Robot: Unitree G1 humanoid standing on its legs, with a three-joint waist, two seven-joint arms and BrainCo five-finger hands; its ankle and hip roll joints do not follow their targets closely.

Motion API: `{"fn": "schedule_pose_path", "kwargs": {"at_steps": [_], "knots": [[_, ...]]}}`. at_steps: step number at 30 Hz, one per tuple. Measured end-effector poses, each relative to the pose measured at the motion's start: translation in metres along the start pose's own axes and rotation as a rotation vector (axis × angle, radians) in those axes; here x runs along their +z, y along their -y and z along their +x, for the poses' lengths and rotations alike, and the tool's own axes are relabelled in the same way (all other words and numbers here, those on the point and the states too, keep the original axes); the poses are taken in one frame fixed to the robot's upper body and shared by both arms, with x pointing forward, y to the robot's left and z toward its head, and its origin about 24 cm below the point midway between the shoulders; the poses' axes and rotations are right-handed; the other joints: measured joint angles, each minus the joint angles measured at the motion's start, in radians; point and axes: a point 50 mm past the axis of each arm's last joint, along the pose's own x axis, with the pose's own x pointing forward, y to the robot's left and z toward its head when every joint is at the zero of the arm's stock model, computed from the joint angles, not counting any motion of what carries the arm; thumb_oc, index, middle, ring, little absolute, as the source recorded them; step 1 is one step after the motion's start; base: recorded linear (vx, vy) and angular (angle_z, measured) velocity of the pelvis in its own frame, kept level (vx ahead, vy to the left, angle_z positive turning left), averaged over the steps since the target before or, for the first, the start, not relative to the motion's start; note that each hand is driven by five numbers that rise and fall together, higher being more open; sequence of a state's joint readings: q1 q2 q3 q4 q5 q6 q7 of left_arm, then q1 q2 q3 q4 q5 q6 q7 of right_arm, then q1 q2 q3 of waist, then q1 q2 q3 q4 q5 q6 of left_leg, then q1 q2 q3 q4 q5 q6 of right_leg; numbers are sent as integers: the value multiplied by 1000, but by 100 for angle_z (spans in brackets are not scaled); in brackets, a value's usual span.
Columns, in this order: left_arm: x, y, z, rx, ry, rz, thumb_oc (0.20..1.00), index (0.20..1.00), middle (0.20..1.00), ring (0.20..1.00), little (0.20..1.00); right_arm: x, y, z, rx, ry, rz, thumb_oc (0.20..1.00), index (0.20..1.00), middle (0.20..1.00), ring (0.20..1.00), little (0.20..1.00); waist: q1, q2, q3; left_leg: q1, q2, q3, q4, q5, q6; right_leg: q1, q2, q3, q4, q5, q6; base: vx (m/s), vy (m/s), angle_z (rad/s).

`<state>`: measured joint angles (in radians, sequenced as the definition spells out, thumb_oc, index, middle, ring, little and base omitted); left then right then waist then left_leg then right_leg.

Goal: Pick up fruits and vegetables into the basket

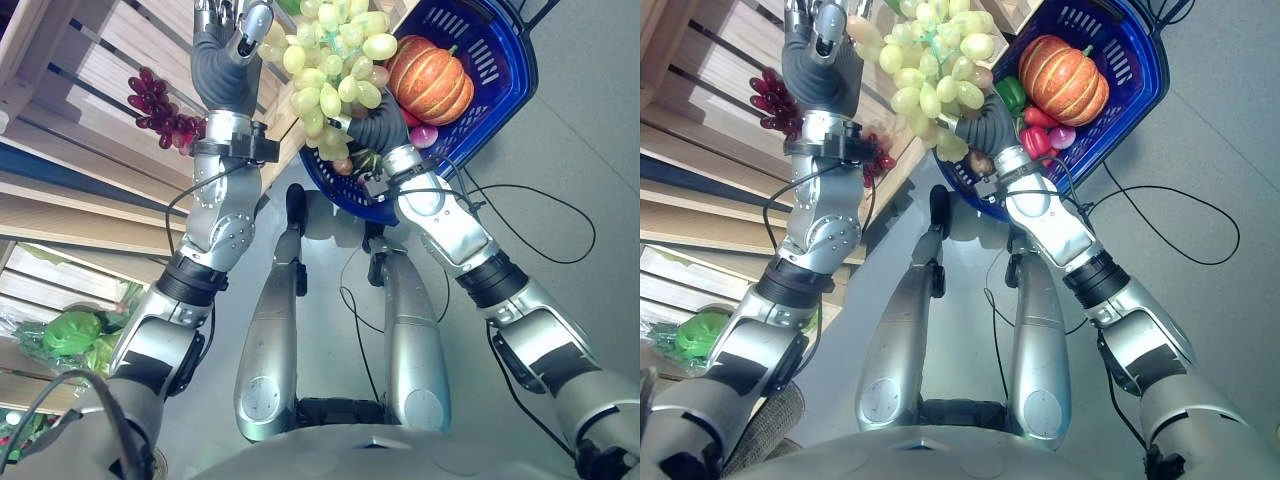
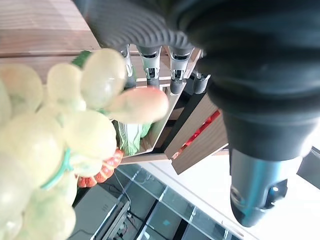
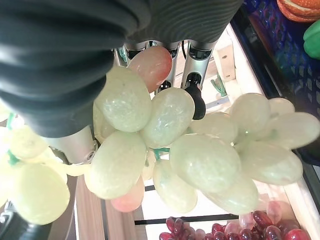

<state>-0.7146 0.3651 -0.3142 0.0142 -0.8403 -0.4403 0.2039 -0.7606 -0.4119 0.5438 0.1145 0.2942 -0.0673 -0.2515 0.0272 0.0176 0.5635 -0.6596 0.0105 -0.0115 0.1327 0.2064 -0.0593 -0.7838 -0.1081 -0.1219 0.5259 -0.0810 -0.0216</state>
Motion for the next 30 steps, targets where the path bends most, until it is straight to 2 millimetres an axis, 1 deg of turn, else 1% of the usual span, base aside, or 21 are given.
{"fn": "schedule_pose_path", "kwargs": {"at_steps": [7,9,13,20,24,30], "knots": [[1,-3,0,54,19,93,1000,1000,1000,1000,1000,0,1,0,-5,0,0,200,200,200,200,200,0,0,0,1,0,0,1,0,0,0,0,0,1,0,0,0,0,0],[2,-6,0,72,23,96,1000,1000,1000,1000,1000,0,3,1,-13,2,1,200,200,200,200,200,0,0,0,1,0,0,2,0,0,1,0,1,2,0,0,0,0,0],[2,-17,1,131,27,117,1000,1000,1000,1000,1000,2,6,1,-28,18,7,200,200,200,200,200,-1,1,0,3,0,1,2,0,0,1,0,1,3,0,0,0,0,0],[2,-20,0,161,32,143,1000,1000,1000,1000,1000,4,9,1,-40,30,12,200,200,200,200,200,-1,1,0,3,0,2,2,0,0,1,0,2,3,0,0,0,0,0],[-2,-33,-3,234,30,208,1000,1000,1000,1000,1000,6,13,1,-62,53,20,200,200,200,200,200,-3,1,-1,3,1,3,2,0,0,1,0,3,3,0,0,0,0,0],[2,-49,-4,333,60,249,1000,1000,1000,1000,1000,8,21,1,-124,71,29,200,200,200,200,200,-3,1,-1,3,1,5,2,0,1,0,0,5,3,0,0,0,0,0]]}}
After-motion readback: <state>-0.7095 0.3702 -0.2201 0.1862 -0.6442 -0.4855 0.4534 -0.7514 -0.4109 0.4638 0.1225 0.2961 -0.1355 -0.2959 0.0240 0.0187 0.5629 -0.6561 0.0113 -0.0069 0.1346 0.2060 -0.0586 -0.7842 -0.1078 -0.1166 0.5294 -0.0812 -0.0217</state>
